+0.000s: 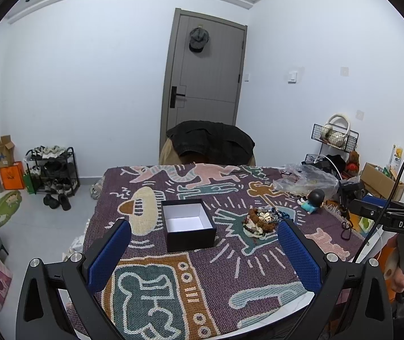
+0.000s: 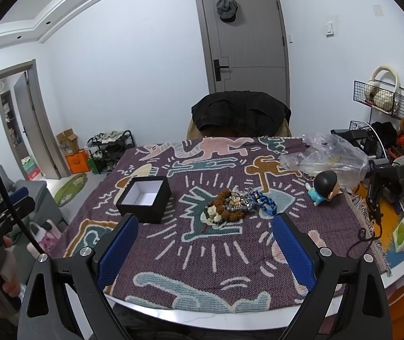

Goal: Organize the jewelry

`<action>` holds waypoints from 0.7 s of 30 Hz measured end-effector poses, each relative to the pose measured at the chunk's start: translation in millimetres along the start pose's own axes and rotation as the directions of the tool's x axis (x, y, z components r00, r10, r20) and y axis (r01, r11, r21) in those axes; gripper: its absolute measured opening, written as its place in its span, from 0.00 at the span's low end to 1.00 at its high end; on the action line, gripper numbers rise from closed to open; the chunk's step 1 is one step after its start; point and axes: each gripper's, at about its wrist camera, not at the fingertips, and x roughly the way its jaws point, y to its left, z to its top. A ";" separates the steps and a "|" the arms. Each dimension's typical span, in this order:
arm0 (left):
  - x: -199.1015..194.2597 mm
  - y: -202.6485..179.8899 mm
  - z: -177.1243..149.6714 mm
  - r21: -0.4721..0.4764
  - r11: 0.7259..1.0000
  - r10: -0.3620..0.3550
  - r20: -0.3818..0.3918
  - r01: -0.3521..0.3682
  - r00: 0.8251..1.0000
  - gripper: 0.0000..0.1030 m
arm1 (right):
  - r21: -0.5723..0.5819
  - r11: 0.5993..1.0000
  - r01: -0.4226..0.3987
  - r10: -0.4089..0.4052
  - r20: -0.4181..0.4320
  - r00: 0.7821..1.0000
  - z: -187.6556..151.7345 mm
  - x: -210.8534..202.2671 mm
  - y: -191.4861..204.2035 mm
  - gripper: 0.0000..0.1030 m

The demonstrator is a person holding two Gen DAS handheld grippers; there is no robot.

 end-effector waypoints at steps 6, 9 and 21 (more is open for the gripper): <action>1.8 -4.1 -2.4 -0.005 1.000 -0.011 -0.004 0.011 1.000 1.00 | 0.012 1.000 -0.004 0.004 -0.002 1.000 0.2 0.3 -2.1 0.93; 3.5 -5.1 -3.5 -0.006 1.000 -0.017 -0.006 0.016 1.000 1.00 | 0.010 1.000 -0.004 0.004 0.000 1.000 0.2 0.3 -2.3 0.93; 24.3 -8.5 0.1 -0.019 0.996 -0.083 -0.005 0.083 0.996 0.99 | 0.039 0.999 -0.020 0.019 0.030 0.999 3.3 6.5 -16.4 0.93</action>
